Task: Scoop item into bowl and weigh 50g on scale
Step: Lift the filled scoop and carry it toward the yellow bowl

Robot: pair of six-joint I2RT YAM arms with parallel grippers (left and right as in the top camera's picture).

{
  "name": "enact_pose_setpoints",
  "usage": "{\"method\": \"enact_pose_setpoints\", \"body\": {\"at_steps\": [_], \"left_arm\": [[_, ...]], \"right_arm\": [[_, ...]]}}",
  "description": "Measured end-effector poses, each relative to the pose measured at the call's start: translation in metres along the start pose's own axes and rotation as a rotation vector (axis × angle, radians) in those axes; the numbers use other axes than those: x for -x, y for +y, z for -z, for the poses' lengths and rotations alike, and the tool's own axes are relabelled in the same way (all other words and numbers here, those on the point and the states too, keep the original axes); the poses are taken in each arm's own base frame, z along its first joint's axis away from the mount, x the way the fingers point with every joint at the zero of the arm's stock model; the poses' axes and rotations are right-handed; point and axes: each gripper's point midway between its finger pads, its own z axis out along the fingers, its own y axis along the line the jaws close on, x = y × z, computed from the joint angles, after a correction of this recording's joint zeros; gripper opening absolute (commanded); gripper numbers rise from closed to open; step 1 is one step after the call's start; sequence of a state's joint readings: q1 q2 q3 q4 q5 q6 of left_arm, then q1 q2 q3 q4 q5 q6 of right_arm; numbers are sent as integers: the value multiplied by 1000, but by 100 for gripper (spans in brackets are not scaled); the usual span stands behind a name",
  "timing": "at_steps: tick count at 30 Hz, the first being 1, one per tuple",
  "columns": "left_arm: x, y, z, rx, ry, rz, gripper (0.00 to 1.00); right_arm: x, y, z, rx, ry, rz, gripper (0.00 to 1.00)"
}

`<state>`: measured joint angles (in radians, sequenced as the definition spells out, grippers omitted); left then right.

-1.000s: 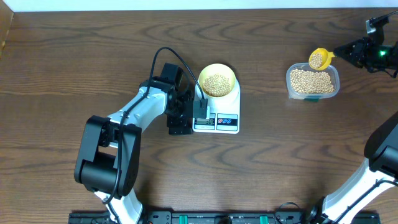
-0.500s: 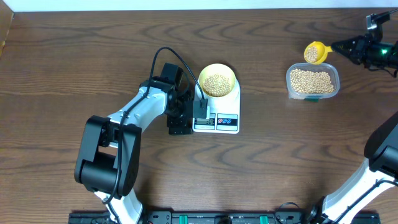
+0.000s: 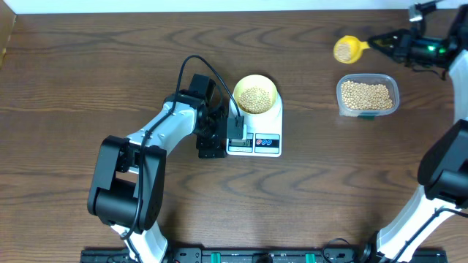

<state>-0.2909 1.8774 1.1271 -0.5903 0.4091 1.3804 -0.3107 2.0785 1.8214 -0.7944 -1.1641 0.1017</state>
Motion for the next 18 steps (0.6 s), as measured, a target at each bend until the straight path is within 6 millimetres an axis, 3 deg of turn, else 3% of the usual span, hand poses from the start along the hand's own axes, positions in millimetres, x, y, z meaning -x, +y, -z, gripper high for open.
{"method": "enact_pose_setpoints", "body": {"at_steps": [9,18], "left_arm": [[0,0,0,0,0,0,98],[0,0,0,0,0,0,98]], "right_arm": [[-15,44,-56,99,87,113,1],[-47,92,-114,192,188,234,1]]}}
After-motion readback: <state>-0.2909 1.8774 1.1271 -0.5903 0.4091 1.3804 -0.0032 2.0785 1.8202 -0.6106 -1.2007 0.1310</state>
